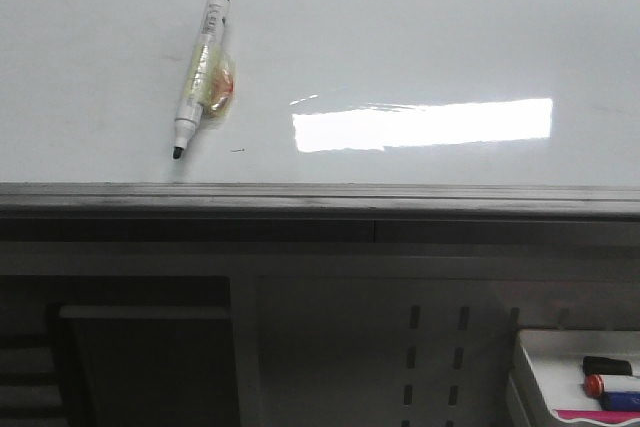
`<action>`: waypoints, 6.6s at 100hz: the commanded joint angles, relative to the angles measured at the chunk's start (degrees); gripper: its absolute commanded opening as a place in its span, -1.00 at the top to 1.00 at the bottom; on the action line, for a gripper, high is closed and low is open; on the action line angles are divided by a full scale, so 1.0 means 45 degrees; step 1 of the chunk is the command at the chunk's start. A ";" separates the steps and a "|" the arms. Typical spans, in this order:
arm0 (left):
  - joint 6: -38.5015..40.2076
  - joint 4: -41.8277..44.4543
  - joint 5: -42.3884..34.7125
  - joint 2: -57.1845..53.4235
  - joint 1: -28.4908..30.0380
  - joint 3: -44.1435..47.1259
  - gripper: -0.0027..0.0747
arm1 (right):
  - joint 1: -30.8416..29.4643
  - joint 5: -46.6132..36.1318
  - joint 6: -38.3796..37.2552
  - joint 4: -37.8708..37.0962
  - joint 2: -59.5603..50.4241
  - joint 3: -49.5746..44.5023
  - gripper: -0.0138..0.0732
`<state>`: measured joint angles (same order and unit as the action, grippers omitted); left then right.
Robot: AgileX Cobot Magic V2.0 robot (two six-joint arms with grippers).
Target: Write number 4 on whiteboard
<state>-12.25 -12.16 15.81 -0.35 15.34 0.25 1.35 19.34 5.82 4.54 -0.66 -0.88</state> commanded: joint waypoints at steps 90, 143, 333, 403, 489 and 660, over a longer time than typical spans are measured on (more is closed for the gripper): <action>0.0120 -0.0164 -0.1029 -0.0328 0.0022 0.0428 0.98 | -0.0052 -0.0603 0.0010 0.0018 -0.0138 -0.0239 0.78; 0.0615 -0.8612 -0.1428 -0.0328 -0.1640 0.0428 0.98 | -0.0052 -0.3994 0.0010 0.4193 -0.0138 -0.0239 0.78; -0.6231 -0.6816 0.0257 1.1179 -0.9010 -0.7170 -0.23 | 0.1041 0.2106 0.3951 0.5503 0.4192 0.6944 -0.30; -0.6231 -0.9466 -0.0289 1.7197 -0.9131 -1.0637 -0.20 | 0.1091 0.1325 0.3951 0.5503 0.6089 0.7608 -0.30; -0.8281 -0.8695 0.1226 1.7971 -0.9131 -1.0888 0.98 | 0.2274 0.1940 0.5393 0.5620 0.6575 0.7587 -0.30; -1.6324 -0.5314 0.3834 1.5654 -1.2806 -1.0888 0.98 | 0.9743 -0.2381 0.9835 0.9602 1.5268 0.9489 0.13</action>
<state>-85.71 -34.49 35.29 71.63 -41.75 -47.27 45.19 10.87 49.35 46.87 68.95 39.67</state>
